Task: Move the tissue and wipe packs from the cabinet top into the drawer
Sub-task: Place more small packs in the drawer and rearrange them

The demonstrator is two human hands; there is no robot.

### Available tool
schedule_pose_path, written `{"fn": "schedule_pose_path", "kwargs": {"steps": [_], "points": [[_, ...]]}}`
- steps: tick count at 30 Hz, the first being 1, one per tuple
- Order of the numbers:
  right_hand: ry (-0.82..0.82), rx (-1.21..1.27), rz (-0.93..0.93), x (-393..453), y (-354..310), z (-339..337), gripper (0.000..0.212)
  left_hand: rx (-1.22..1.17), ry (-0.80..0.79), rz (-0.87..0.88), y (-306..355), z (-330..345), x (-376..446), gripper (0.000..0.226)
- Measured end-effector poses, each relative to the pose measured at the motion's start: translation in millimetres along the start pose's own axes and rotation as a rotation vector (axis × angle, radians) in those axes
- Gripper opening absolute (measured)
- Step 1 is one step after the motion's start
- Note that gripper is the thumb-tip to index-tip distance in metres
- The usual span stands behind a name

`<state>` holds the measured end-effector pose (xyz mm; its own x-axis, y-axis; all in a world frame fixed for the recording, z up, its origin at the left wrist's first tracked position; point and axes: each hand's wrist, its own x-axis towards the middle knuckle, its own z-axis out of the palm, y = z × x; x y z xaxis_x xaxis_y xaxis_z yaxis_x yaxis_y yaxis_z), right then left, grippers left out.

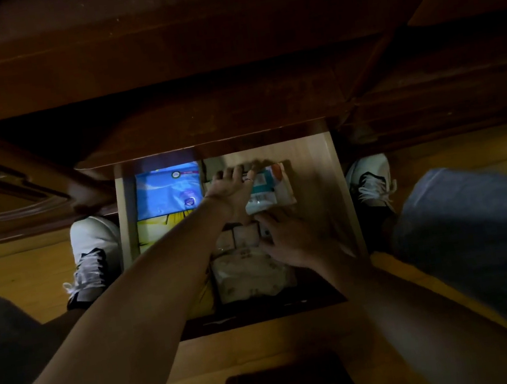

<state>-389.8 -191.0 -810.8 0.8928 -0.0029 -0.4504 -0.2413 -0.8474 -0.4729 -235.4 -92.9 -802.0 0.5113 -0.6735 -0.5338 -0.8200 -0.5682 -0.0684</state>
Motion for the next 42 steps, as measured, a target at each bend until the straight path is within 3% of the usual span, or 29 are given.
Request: {"fn": "schedule_pose_path", "kwargs": {"steps": [6,9,12,15,18,21,23,25,28,30,33,35,39,41,42], "points": [[-0.101,-0.097,0.011,9,-10,9,0.064,0.084,-0.032,0.032,0,-3,3,0.129],[0.023,-0.062,0.0,6,-13,7,0.061,0.029,-0.006,0.029,-4,-4,7,0.125],[0.251,-0.092,-0.014,-1,-12,2,0.067,-0.114,0.071,-0.035,-11,-9,11,0.111],[0.325,-0.149,-0.172,-14,-10,-1,0.081,-0.314,0.129,-0.093,-18,-23,15,0.092],[0.11,-0.299,-0.332,-27,-14,-2,0.077,-0.433,0.124,-0.14,-25,-31,4,0.086],[-0.037,-0.439,-0.386,-28,-24,1,0.044,-0.443,0.102,-0.087,-20,-28,-22,0.118],[-0.001,-0.382,-0.363,-31,-31,-4,0.03,-0.483,0.134,-0.06,-16,-29,-39,0.126],[0.142,-0.246,-0.336,-31,-32,-17,0.024,-0.526,0.184,-0.065,-12,-34,-56,0.127],[0.244,-0.162,-0.132,-32,-18,-50,0.031,-0.484,0.23,-0.123,-16,-37,-82,0.128],[0.211,-0.203,-0.045,-29,-1,-65,0.026,-0.432,0.228,-0.168,-26,-33,-100,0.129],[0.332,-0.176,0.121,-16,13,-76,0.02,-0.407,0.18,-0.195,-47,-20,-126,0.122],[0.412,-0.134,0.212,-1,14,-82,0.029,-0.438,0.166,-0.234,-54,-12,-141,0.119],[0.53,-0.228,0.163,12,16,-85,0.075,-0.457,0.166,-0.22,-48,-1,-162,0.117],[0.516,-0.035,0.096,6,5,-76,0.067,-0.447,0.174,-0.187,-37,4,-168,0.118],[0.414,0.183,0.101,1,-5,-72,0.064,-0.441,0.181,-0.168,-31,6,-170,0.118]]}}
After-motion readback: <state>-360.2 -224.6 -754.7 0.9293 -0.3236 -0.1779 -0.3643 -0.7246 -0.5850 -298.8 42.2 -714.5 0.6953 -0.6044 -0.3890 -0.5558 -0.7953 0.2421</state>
